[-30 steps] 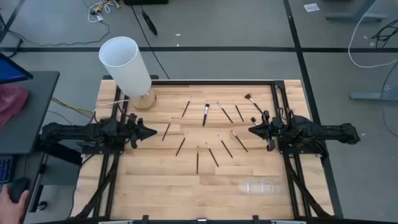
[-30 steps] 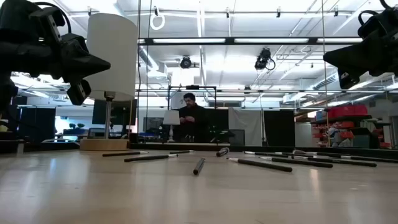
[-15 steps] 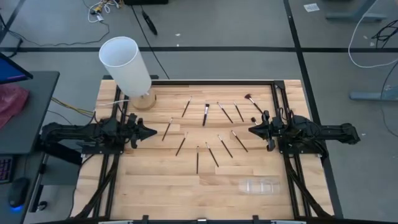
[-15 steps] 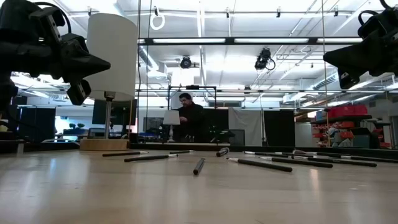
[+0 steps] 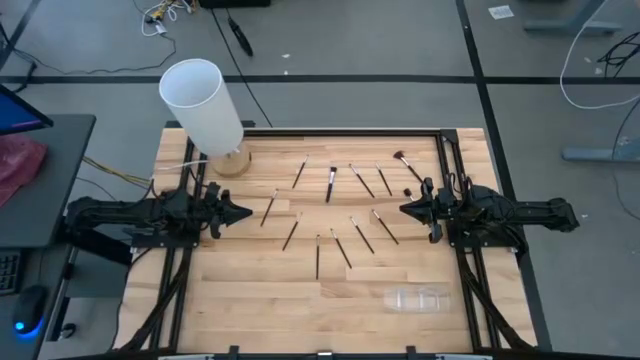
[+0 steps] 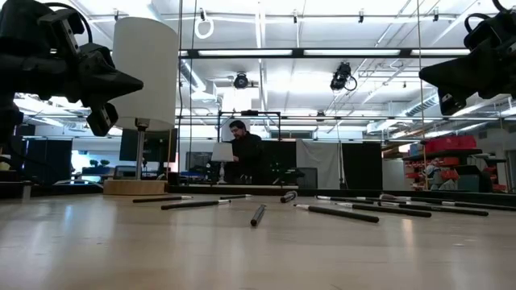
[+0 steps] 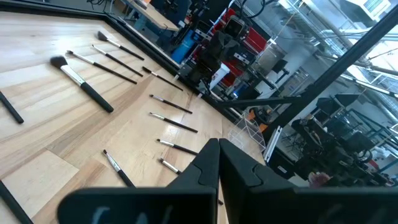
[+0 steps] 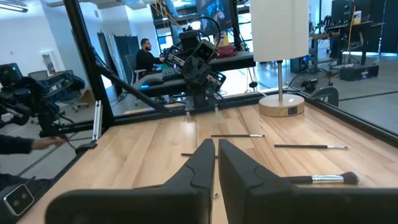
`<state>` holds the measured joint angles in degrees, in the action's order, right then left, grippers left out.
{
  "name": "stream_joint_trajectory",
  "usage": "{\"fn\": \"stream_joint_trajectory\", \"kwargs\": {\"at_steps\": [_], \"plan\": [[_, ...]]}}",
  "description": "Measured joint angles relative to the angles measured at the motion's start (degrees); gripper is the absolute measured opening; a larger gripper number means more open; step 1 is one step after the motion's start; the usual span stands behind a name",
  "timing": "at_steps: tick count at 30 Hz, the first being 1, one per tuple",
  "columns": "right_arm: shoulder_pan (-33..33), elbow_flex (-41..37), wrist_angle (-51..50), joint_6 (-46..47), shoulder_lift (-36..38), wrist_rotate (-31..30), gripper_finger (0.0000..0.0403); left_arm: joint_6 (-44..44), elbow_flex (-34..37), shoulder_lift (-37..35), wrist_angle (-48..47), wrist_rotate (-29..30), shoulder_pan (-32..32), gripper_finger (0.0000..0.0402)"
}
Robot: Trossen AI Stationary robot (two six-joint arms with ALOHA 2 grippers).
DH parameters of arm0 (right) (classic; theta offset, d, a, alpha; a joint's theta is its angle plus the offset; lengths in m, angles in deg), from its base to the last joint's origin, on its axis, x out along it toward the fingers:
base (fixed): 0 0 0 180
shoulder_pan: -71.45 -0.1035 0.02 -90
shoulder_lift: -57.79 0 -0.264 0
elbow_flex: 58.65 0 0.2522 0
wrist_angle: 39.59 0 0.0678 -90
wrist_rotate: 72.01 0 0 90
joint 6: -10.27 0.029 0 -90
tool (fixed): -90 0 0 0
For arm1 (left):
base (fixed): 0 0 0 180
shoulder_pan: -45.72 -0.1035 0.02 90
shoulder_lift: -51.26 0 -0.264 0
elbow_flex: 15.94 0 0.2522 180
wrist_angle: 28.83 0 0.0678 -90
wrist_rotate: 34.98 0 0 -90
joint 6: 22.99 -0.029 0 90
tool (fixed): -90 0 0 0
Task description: Pick & Place Makeup Supplies
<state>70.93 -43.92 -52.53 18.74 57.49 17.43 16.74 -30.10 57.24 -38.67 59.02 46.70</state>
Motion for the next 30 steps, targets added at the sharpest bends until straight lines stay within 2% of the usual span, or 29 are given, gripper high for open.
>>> {"fn": "stream_joint_trajectory", "kwargs": {"at_steps": [11,16,20,22,25,30], "plan": [[0.1,0.0,5.1,-2.5,0.0,0.0,0.0027,0.0,0.0,0.0,0.0,0.0,0.0,0.0007],[0.1,0.0,11.6,-1.6,0.0,0.0,0.0027,0.0,0.0,0.0,0.0,0.0,0.0,0.0007],[0.1,0.0,21.0,-1.9,0.0,-1.1,0.0027,0.0,0.0,0.0,0.0,0.0,0.0,0.0007],[0.1,0.0,25.5,2.1,-0.1,-4.3,0.0027,0.0,0.0,0.0,0.0,0.0,0.0,0.0007],[0.0,0.0,27.3,2.7,-1.9,-9.5,0.0026,0.0,0.0,0.0,0.0,0.0,0.0,0.0007],[0.0,0.0,27.3,7.5,-13.6,-23.8,0.0026,0.0,0.0,0.0,0.1,0.0,0.0,0.0007]]}}
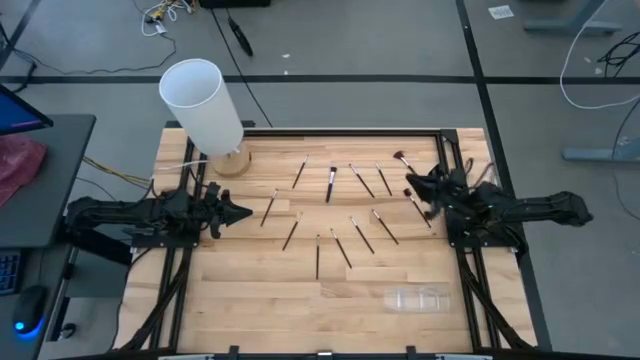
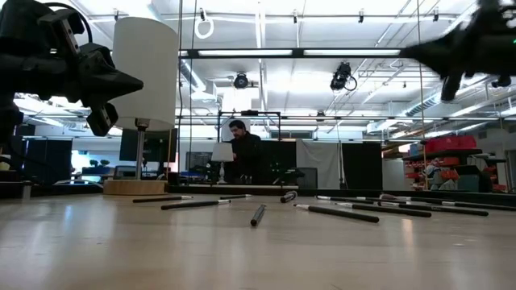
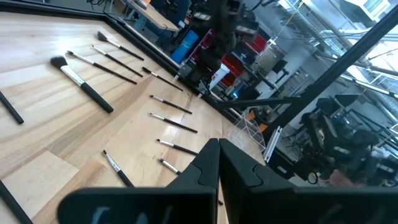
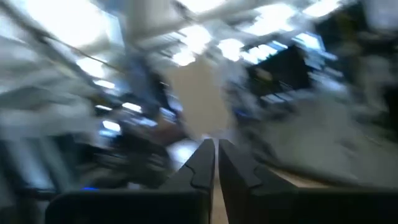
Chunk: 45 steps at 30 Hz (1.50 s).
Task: Pick & Place Makeup Supplies
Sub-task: Put the silver makeup brush into the transparent organizer
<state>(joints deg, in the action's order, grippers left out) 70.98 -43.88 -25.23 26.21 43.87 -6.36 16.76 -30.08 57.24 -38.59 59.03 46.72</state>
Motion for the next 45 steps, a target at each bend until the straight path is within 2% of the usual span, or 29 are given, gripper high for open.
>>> {"fn": "stream_joint_trajectory", "kwargs": {"at_steps": [4,7,10,13,16,20,23,28,34,40,45], "plan": [[0.0,0.1,-0.4,1.7,-10.4,-8.9,0.0026,0.0,0.0,0.0,0.0,0.0,0.0,0.0007],[0.0,2.9,-3.0,-2.0,-16.9,-13.2,0.0027,0.0,0.0,0.0,0.0,0.0,0.0,0.0007],[0.2,7.3,-7.2,-5.6,-22.3,-14.5,0.0026,0.0,0.0,0.0,0.0,0.0,0.0,0.0007],[1.6,12.8,-14.4,-3.7,-26.7,-15.3,0.0026,0.0,0.0,0.0,0.0,0.0,0.0,0.0007],[5.0,19.0,-25.6,0.2,-30.4,-15.5,0.0026,0.0,0.0,0.0,0.0,0.0,0.0,0.0007],[11.9,26.8,-41.0,5.1,-35.0,-12.6,0.0026,0.0,0.0,0.0,0.0,0.0,0.0,0.0007],[17.8,30.1,-48.0,7.2,-38.0,-7.9,0.003,0.0,0.0,0.0,0.0,0.0,0.0,0.0007],[27.9,30.0,-49.5,5.3,-42.2,1.5,0.007,0.0,0.0,0.0,0.0,0.0,0.0,0.0007],[37.2,29.9,-48.4,2.2,-47.6,5.8,0.0165,0.0,0.0,0.0,0.0,0.0,0.0,0.0007],[41.5,29.9,-44.6,-3.7,-55.0,8.6,0.0242,0.0,0.0,0.0,0.0,0.0,0.0,0.0007],[42.8,29.8,-43.9,-6.4,-59.6,8.9,0.0258,0.0,0.0,0.0,0.0,0.0,0.0,0.0007]]}}
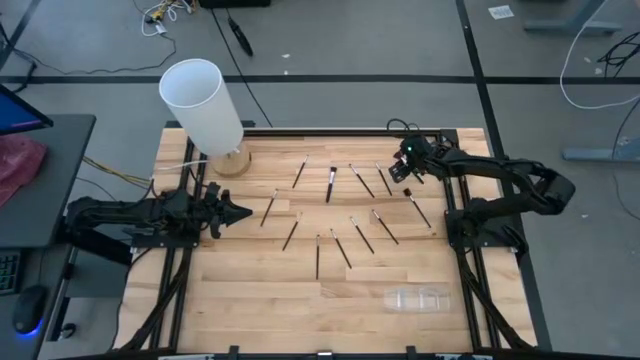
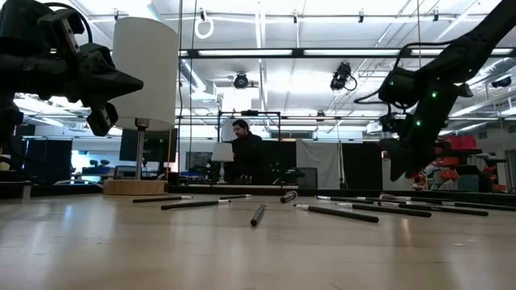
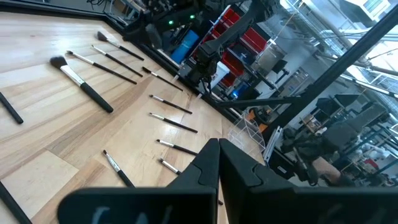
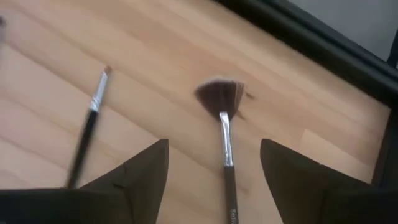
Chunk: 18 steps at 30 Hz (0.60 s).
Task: Pick & Place Makeup Supplies
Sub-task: Put the silver makeup brush into the transparent organizer
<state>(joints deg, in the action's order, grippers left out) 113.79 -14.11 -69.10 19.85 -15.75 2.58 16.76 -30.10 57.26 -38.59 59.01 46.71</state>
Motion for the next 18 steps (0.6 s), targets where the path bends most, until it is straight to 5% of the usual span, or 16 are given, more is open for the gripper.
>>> {"fn": "stream_joint_trajectory", "kwargs": {"at_steps": [9,18], "plan": [[0.9,-8.0,14.6,-2.2,-0.5,-1.5,0.0236,0.0,0.0,0.0,0.0,0.1,0.0,0.0007],[0.9,-8.3,15.8,1.1,-0.4,-3.6,0.0219,0.0,0.0,0.0,0.0,1.5,0.0,0.0007]]}}
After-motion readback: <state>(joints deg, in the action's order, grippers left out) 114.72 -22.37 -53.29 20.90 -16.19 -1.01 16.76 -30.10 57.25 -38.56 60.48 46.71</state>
